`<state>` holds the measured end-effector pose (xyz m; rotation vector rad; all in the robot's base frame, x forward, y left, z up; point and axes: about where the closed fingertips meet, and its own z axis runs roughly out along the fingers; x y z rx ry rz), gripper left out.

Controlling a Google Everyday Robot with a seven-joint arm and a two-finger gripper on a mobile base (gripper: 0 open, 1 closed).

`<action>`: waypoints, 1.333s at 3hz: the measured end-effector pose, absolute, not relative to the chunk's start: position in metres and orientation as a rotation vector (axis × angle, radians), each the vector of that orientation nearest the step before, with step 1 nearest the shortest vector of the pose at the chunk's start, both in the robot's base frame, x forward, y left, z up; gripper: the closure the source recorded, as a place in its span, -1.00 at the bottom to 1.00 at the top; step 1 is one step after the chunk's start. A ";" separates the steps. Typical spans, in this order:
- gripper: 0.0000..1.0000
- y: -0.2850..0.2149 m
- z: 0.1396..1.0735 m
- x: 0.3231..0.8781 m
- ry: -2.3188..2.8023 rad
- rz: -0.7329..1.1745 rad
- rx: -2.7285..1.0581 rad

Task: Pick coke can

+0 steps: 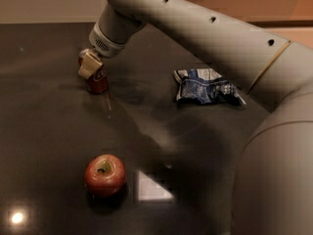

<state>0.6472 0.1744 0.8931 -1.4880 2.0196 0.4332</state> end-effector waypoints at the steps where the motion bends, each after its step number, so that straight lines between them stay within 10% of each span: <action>1: 0.30 0.177 0.896 0.645 2.016 0.440 -1.487; 3: 1.00 0.183 0.949 0.619 1.965 0.469 -1.560; 4: 1.00 0.179 0.974 0.611 1.954 0.480 -1.579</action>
Offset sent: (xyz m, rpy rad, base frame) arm -0.0356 0.0107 0.0645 0.0221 -0.0135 0.0800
